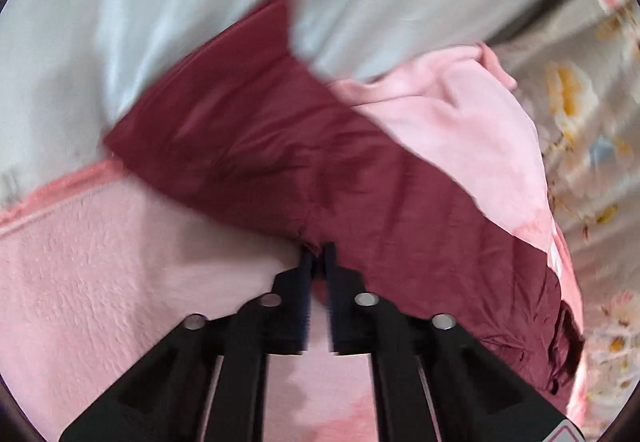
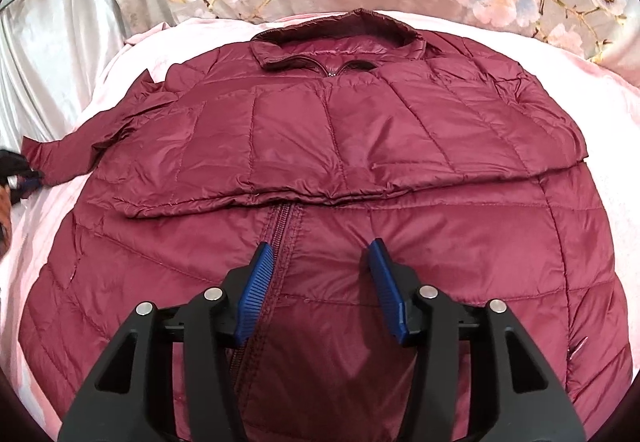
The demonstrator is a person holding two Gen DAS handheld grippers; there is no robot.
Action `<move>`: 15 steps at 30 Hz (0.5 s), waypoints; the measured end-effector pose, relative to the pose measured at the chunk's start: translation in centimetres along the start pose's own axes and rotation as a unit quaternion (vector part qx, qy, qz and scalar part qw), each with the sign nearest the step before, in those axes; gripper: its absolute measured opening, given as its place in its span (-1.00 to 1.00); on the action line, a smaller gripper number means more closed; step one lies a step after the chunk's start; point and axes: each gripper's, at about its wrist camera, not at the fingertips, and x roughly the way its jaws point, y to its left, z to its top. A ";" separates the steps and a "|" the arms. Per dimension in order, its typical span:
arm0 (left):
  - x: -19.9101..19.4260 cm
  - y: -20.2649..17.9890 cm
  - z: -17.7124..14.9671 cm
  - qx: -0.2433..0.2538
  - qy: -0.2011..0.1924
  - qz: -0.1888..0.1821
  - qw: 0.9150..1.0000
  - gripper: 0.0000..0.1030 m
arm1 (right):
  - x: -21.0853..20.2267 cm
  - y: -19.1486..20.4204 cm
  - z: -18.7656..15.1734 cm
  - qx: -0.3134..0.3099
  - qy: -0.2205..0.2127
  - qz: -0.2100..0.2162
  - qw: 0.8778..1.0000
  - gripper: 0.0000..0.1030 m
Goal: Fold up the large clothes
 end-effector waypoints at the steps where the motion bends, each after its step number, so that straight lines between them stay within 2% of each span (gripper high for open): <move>1: -0.8 -1.4 -0.1 0.018 -0.006 -0.004 1.000 -1.00 | 0.0 0.1 0.0 -0.001 -0.002 -0.002 1.000 -0.05; 3: -2.9 -5.5 -0.8 0.065 -0.023 -0.021 0.997 -1.00 | -0.1 -0.1 0.0 0.003 -0.004 -0.001 1.000 -0.05; 6: -7.2 -12.7 -3.4 0.148 -0.053 -0.063 0.986 -1.00 | -0.4 -0.6 -0.1 0.018 -0.011 0.004 1.000 -0.05; 8: -9.6 -17.6 -6.2 0.206 -0.053 -0.103 0.972 -1.00 | -1.0 -1.1 -0.1 0.028 -0.020 0.005 0.999 -0.04; 10: -11.4 -23.2 -10.6 0.270 -0.027 -0.149 0.951 -1.00 | -1.7 -1.6 0.0 0.038 -0.030 0.006 0.999 -0.04; 11: -11.9 -24.9 -12.2 0.289 -0.019 -0.163 0.943 -1.00 | -2.1 -2.1 0.0 0.044 -0.034 0.004 0.998 0.00; 12: -12.5 -27.3 -15.3 0.317 -0.006 -0.186 0.930 -1.00 | -2.5 -2.6 -0.1 0.048 -0.037 0.002 0.998 0.06; 13: -12.8 -28.3 -17.2 0.331 0.003 -0.197 0.923 -1.00 | -2.8 -3.1 -0.2 0.051 -0.039 0.000 0.998 0.08; 14: -12.7 -29.9 -20.0 0.352 0.021 -0.208 0.913 -0.95 | -3.2 -3.7 -0.4 0.054 -0.040 -0.005 0.998 0.08; 15: -12.5 -30.6 -21.8 0.360 0.031 -0.215 0.907 -0.70 | -3.4 -4.1 -0.5 0.056 -0.040 -0.009 0.998 0.09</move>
